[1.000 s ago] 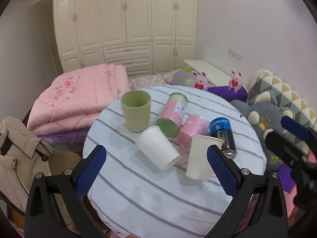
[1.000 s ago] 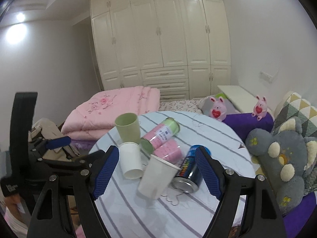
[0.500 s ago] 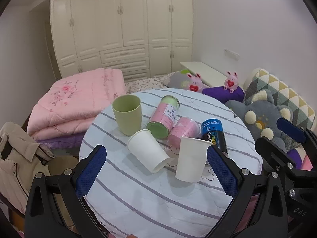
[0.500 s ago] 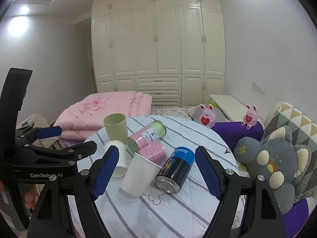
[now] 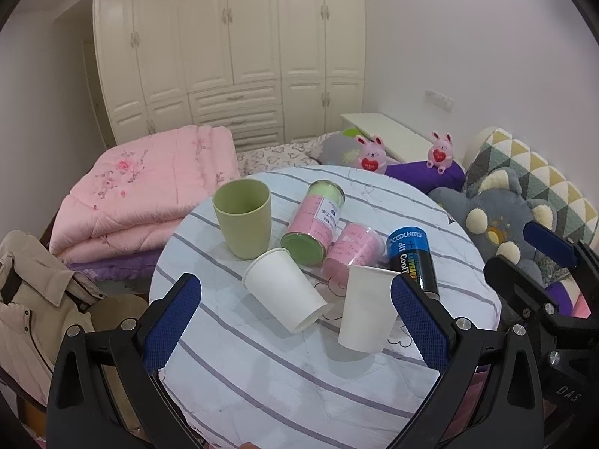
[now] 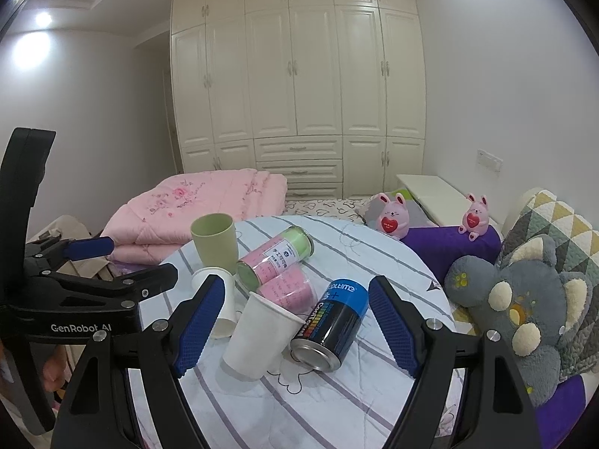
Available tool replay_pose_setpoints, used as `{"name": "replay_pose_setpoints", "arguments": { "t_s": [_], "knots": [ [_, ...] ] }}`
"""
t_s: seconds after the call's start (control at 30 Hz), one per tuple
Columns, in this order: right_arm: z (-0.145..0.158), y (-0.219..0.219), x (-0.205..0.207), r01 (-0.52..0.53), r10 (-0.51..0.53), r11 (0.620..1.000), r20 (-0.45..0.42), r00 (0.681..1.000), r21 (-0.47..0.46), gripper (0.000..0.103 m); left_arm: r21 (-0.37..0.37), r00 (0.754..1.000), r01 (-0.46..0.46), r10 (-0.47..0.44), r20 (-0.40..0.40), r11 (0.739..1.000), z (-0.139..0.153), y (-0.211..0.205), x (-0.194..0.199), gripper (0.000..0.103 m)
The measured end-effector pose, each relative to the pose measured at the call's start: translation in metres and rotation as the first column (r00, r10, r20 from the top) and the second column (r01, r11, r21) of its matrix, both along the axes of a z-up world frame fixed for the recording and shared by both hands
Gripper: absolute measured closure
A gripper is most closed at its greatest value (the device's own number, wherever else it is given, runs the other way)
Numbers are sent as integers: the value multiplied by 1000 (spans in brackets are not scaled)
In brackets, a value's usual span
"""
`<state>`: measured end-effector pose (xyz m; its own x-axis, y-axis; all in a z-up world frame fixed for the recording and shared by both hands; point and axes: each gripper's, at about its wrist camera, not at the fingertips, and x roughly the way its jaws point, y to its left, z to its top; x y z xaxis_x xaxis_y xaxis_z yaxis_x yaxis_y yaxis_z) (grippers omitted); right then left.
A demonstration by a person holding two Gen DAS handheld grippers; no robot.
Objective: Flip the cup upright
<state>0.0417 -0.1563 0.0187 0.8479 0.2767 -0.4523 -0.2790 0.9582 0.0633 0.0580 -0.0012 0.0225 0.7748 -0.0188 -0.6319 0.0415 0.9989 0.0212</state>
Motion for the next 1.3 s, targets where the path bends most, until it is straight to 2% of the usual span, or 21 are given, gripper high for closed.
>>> {"name": "replay_pose_setpoints", "arguments": {
  "t_s": [0.37,0.73,1.13,1.3],
  "knots": [
    [-1,9,11,-11,11,1000,-12,1000,-8,22,-12,1000,-19,19,-5,1000,-8,19,14,0],
    [-1,17,17,-18,18,1000,-11,1000,-19,22,31,999,-26,25,28,999,-9,23,14,0],
    [2,23,21,-20,20,999,-10,1000,-31,22,-1,998,-58,58,30,998,-8,39,15,0],
    [2,25,22,-15,15,999,-14,1000,-32,22,-6,999,-41,41,18,999,-9,37,17,0]
  ]
}}
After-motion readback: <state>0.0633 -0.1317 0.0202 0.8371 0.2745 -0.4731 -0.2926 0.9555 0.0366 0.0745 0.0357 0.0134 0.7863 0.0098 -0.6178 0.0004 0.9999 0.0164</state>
